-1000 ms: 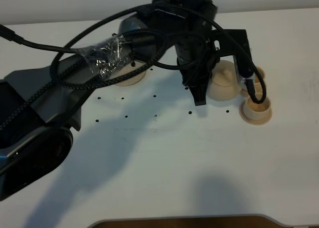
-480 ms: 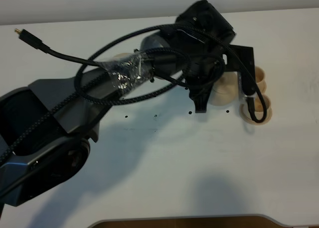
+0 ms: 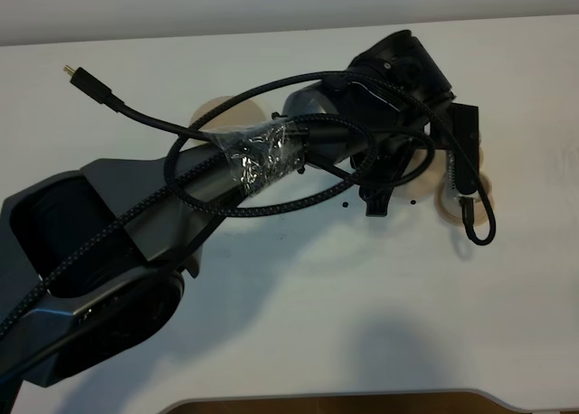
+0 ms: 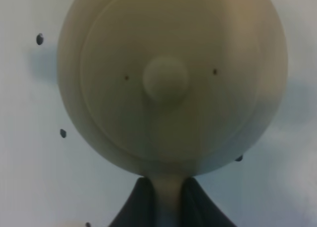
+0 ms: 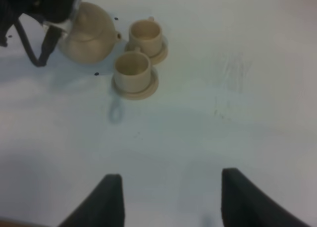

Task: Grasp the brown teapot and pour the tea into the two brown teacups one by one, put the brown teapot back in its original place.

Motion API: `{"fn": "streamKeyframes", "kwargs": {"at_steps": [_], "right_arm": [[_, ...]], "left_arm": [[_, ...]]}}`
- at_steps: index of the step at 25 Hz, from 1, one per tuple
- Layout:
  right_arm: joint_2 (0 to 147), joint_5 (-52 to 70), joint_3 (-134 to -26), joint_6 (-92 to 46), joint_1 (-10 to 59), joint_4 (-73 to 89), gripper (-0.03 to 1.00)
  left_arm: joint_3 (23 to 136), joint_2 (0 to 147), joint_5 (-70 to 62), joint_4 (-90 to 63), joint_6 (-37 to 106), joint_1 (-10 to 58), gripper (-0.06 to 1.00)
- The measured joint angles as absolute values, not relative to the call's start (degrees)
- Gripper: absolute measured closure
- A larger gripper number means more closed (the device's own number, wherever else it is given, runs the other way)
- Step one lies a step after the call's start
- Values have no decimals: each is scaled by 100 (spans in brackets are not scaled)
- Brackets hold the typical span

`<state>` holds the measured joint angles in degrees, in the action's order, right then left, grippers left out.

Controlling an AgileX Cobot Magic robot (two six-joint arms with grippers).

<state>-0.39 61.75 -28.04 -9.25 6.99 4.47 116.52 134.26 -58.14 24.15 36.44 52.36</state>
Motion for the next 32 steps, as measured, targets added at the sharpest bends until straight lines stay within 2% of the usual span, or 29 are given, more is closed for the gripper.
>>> {"fn": "streamKeyframes", "kwargs": {"at_steps": [32], "right_arm": [[-39, 6175, -2804, -925, 699, 447, 53]], "left_arm": [[11652, 13598, -5919, 4209, 3231, 5807, 81]]}}
